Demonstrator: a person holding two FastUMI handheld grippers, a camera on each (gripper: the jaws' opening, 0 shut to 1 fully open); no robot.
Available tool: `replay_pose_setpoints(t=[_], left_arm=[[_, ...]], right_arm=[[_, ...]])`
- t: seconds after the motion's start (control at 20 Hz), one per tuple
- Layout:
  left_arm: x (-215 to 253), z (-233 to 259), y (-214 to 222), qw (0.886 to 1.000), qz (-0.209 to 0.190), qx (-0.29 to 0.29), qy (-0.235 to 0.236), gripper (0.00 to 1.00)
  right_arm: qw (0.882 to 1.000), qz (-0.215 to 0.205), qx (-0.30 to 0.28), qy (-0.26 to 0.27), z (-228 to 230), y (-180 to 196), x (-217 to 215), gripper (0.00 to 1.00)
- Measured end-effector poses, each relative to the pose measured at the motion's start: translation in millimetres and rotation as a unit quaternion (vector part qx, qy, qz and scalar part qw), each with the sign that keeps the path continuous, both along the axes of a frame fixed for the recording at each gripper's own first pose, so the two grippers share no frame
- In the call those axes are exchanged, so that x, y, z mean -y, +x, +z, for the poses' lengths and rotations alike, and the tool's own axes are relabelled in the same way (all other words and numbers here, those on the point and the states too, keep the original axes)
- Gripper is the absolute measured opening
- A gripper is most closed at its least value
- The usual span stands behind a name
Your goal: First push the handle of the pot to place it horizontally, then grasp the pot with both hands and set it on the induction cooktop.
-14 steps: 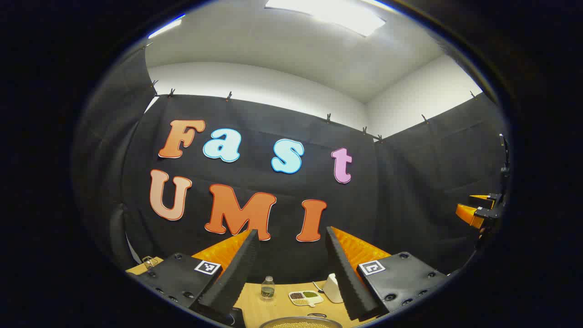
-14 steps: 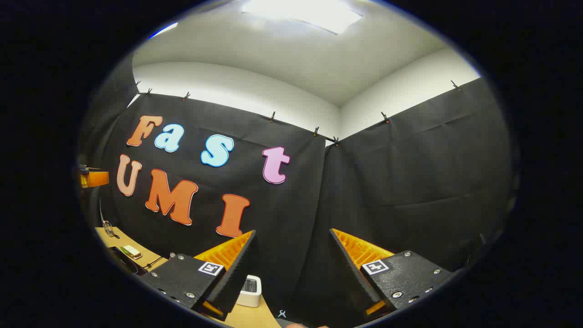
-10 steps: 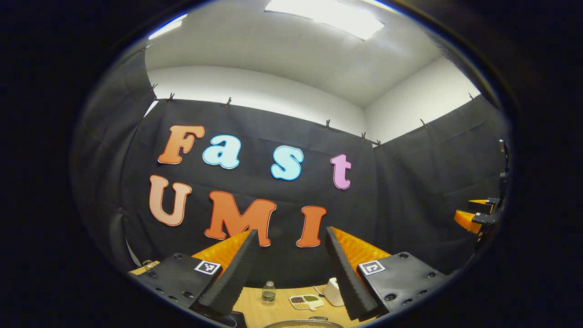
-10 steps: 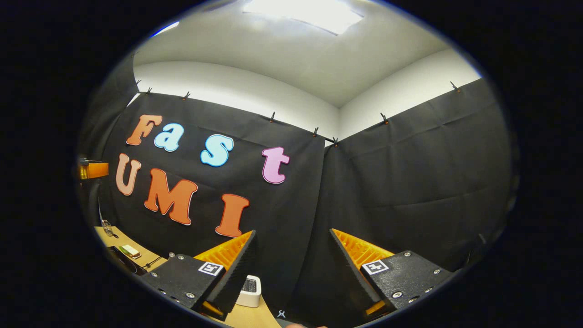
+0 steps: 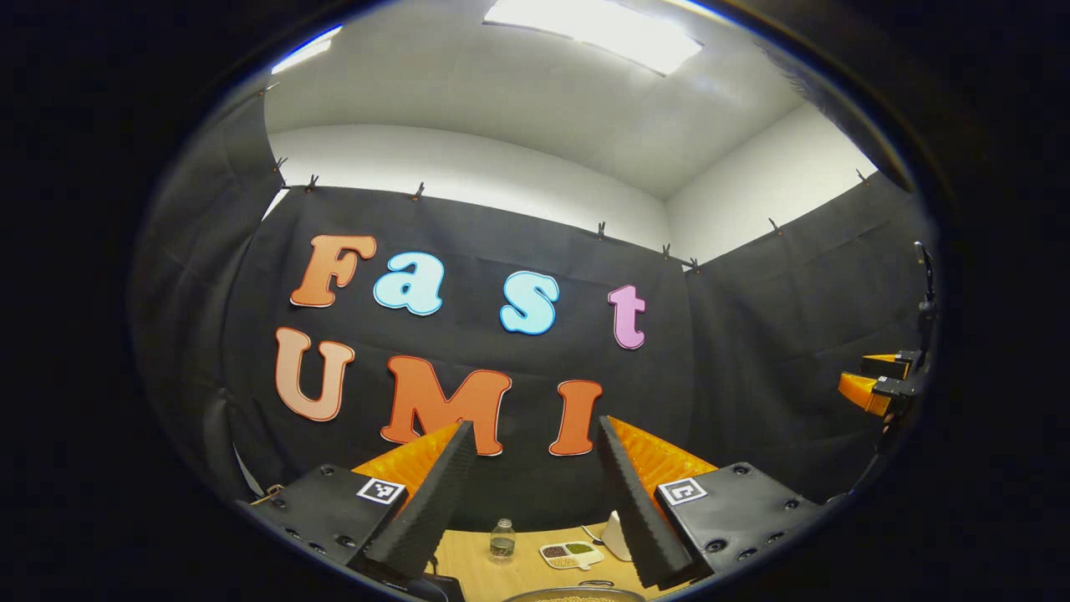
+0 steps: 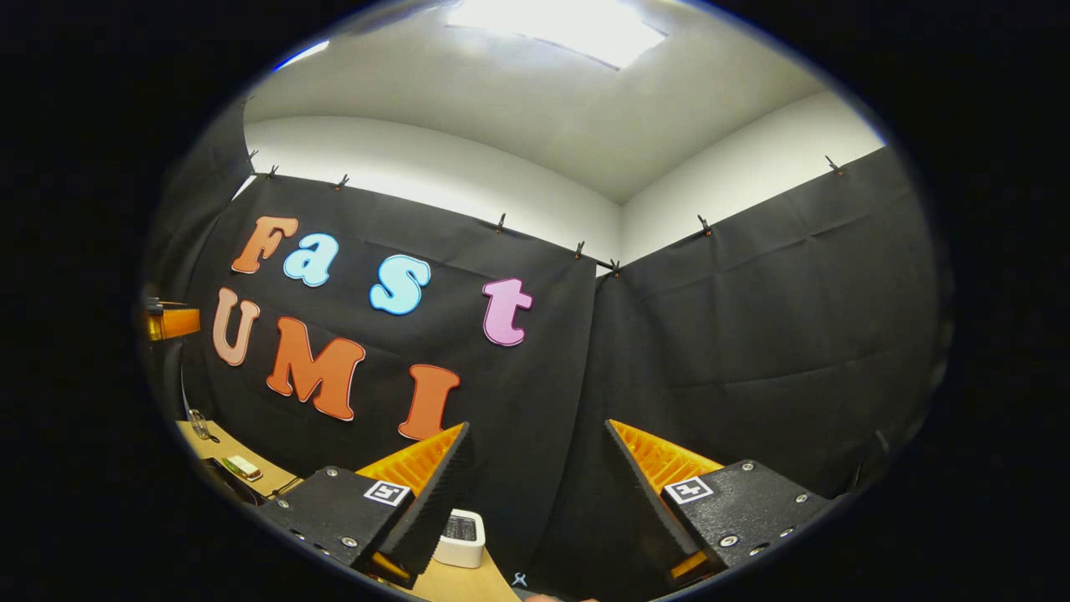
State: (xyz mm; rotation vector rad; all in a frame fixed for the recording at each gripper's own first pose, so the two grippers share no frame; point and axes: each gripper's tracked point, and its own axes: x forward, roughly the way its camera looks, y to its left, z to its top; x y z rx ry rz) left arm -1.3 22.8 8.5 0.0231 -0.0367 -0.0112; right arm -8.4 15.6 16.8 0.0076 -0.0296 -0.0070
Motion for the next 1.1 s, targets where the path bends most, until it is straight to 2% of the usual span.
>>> replay_pose_setpoints(t=[0.15,0.2,0.25,0.4,0.55,0.75,0.85,0.9,1.0,1.1], left_arm=[[-4,-1,1,1.000,0.012,0.002,0.011,0.95],[-1,-2,1,1.000,0.010,0.002,0.014,0.98],[3,-2,0,1.000,0.009,0.002,0.015,0.95],[6,-5,0,1.000,0.011,0.002,0.020,0.94],[14,-13,-1,1.000,0.008,-0.006,0.017,0.98],[22,-38,-2,0.999,0.012,-0.043,0.028,0.73],[29,-59,-2,0.996,0.015,-0.077,0.044,0.43],[34,-70,-3,0.994,0.014,-0.092,0.049,0.24],[51,-96,-8,0.990,-0.002,-0.128,0.055,0.08],[58,-123,-11,0.984,-0.004,-0.168,0.058,0.08]], right_arm=[[1.000,0.000,0.005,-0.007,-3,-1,1,0.95],[1.000,-0.001,0.004,-0.008,-3,-1,3,0.95],[1.000,0.001,0.003,-0.008,-5,-2,2,0.95],[1.000,-0.003,-0.001,-0.009,-10,-3,9,0.95],[1.000,-0.005,-0.002,-0.011,-14,-4,15,0.95],[1.000,-0.001,-0.006,-0.003,-22,-4,21,0.95],[1.000,0.000,-0.008,-0.005,-27,-5,26,0.95],[1.000,0.001,-0.010,-0.006,-29,-6,27,0.95],[1.000,0.004,-0.015,-0.007,-36,-8,31,0.95],[1.000,0.006,-0.017,-0.005,-40,-8,37,0.95]])
